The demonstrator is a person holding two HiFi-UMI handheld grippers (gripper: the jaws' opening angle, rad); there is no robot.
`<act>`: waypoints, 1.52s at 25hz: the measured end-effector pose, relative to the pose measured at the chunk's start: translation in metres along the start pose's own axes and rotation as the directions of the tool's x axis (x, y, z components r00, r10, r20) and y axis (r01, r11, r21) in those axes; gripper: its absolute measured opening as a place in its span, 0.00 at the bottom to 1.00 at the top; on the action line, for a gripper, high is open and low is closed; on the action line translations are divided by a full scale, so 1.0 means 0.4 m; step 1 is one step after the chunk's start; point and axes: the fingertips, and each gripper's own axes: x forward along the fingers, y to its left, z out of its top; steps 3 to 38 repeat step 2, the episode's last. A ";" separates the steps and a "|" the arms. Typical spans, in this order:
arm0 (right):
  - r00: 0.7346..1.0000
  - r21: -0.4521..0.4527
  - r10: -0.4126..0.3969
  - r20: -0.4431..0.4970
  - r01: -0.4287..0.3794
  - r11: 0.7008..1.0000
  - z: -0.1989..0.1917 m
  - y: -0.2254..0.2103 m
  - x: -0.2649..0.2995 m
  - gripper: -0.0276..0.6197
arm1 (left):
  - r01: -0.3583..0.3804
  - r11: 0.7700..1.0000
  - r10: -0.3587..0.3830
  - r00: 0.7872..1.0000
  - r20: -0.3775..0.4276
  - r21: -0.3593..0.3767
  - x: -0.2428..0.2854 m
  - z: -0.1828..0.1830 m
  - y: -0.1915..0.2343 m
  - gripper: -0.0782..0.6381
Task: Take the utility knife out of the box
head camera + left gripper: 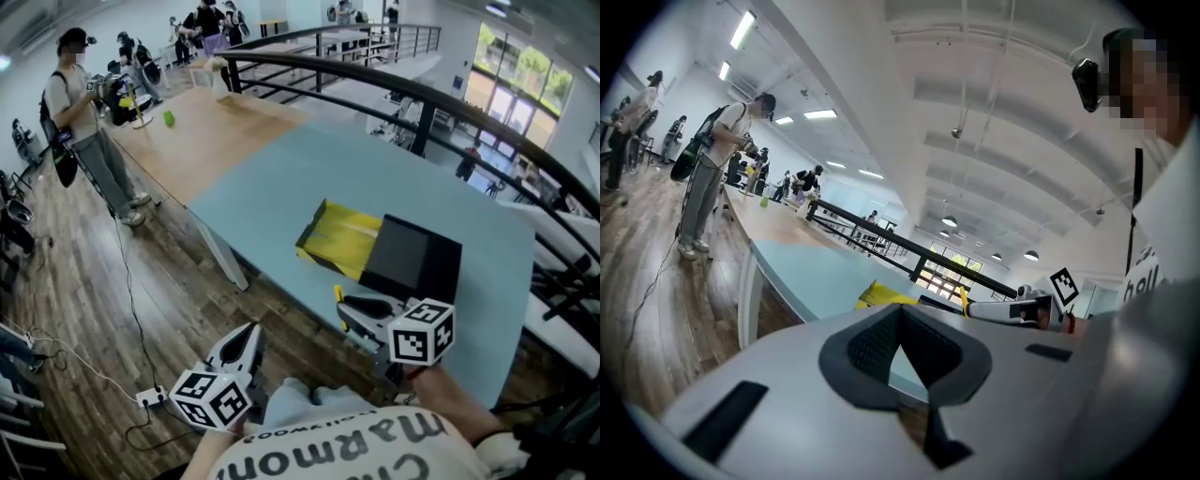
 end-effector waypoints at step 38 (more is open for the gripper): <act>1.000 0.002 0.001 -0.002 -0.001 1.000 -0.001 -0.001 -0.002 0.17 | -0.004 1.000 0.004 1.000 -0.007 0.000 0.000 0.002 -0.007 0.11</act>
